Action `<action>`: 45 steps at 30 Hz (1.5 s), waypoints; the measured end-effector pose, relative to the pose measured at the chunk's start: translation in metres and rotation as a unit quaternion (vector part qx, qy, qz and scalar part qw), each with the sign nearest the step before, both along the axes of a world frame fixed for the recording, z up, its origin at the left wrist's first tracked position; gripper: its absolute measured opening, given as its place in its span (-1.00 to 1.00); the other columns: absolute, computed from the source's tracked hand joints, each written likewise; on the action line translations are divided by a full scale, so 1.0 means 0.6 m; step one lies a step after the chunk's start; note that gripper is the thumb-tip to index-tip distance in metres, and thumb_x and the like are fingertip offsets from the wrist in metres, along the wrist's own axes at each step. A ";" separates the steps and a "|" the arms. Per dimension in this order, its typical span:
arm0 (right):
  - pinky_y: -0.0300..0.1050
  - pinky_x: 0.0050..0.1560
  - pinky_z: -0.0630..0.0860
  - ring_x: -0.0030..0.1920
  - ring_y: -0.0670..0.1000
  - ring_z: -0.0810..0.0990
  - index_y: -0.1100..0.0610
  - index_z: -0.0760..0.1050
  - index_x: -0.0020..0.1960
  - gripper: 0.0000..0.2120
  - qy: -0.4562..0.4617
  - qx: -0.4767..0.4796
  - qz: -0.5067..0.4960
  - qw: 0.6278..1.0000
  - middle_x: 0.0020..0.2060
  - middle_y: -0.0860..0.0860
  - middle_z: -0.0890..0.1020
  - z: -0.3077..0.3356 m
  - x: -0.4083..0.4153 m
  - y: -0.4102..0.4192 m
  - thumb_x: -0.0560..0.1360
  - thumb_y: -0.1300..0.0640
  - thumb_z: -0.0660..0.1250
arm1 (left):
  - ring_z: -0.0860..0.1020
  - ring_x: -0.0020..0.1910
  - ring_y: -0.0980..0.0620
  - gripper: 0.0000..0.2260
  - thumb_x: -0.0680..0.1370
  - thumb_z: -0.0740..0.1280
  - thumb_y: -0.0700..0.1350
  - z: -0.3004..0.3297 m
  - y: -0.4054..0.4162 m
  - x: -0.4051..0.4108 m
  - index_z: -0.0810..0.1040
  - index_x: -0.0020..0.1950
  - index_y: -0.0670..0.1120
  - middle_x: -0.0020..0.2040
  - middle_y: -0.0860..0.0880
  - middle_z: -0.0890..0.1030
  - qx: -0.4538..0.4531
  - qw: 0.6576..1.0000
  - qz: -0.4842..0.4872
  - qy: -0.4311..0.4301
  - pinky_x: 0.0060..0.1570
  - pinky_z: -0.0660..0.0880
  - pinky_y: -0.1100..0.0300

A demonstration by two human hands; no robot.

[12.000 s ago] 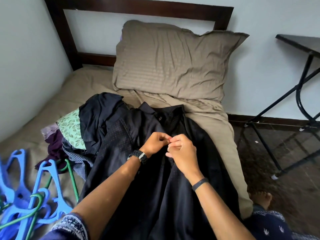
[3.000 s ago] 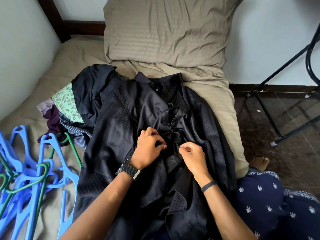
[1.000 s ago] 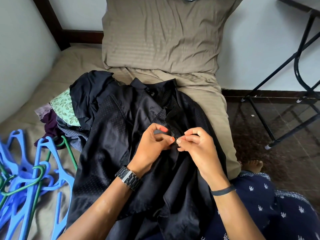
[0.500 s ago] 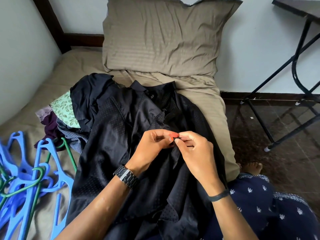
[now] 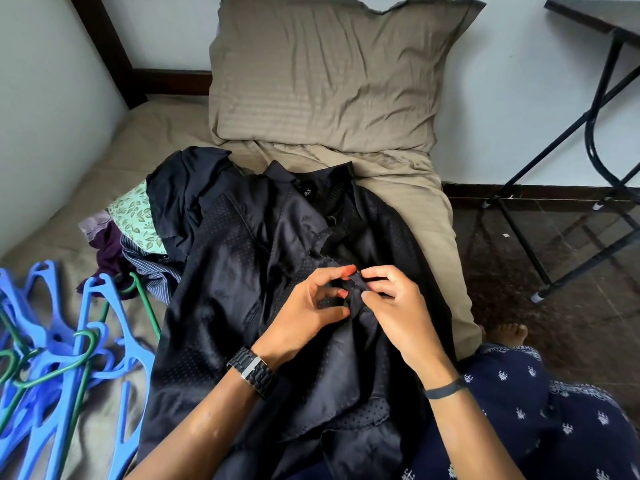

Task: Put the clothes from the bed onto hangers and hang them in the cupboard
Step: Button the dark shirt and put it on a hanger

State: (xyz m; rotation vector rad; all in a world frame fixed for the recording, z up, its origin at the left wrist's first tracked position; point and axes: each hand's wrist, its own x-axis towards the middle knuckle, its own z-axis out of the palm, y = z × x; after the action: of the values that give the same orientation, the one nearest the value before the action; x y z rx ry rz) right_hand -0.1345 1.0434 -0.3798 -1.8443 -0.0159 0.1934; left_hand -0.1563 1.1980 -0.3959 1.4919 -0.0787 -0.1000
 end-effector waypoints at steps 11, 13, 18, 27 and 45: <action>-0.14 -0.23 0.27 -0.38 0.00 0.36 -0.11 0.55 0.06 -0.72 0.097 -0.133 0.202 0.965 -0.52 -0.12 0.43 -0.008 0.002 -0.020 0.54 0.21 0.18 | 0.45 -0.21 0.15 -0.60 0.22 0.18 -0.35 -0.006 0.053 -0.011 0.54 0.02 -0.14 -0.08 -0.09 0.52 0.090 0.966 -0.150 0.188 -0.29 0.35 0.38; -0.19 -0.21 0.33 -0.43 -0.16 0.42 -0.06 0.51 0.16 -0.78 0.122 -0.142 0.254 0.949 -0.42 -0.15 0.52 -0.003 -0.004 -0.017 0.53 0.11 0.28 | 0.42 -0.26 0.14 -0.64 0.27 0.20 -0.35 -0.009 0.048 -0.018 0.53 0.01 -0.13 -0.09 -0.10 0.51 0.100 0.964 -0.137 0.203 -0.32 0.32 0.36; -0.34 -0.09 0.42 -0.04 -0.15 0.50 -0.06 0.42 0.25 -0.56 0.084 -0.225 0.283 0.928 0.02 -0.09 0.51 -0.010 -0.004 -0.021 0.42 0.17 0.42 | 0.46 0.01 0.17 -0.52 0.40 0.51 -0.07 -0.015 0.037 -0.034 0.38 0.23 -0.01 0.12 0.01 0.45 0.183 0.970 -0.068 0.143 0.07 0.43 0.31; -0.39 -0.05 0.39 -0.14 -0.31 0.53 -0.03 0.37 0.35 -0.64 -0.047 -0.256 0.250 0.933 0.26 -0.12 0.46 -0.018 -0.017 -0.016 0.59 0.21 0.19 | 0.52 0.14 -0.03 -0.62 0.47 0.21 -0.31 -0.042 0.017 -0.052 0.43 0.28 -0.10 0.13 -0.08 0.59 0.416 0.907 0.034 0.060 0.06 0.35 0.32; -0.32 0.09 0.43 0.02 -0.12 0.58 0.17 0.59 0.13 -0.73 0.116 -0.278 0.483 0.822 0.07 0.05 0.64 0.081 -0.124 -0.028 0.54 0.28 0.17 | 0.47 -0.20 0.28 -0.82 0.63 0.19 -0.13 0.043 0.062 -0.172 0.55 -0.08 -0.09 -0.22 0.16 0.57 0.254 0.915 -0.260 0.177 -0.06 0.38 0.40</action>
State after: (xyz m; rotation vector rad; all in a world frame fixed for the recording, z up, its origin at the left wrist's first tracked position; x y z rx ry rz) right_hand -0.2088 1.0264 -0.3312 -2.2194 -0.8176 1.2436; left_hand -0.2598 1.2349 -0.3701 1.9151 -0.1637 -0.8767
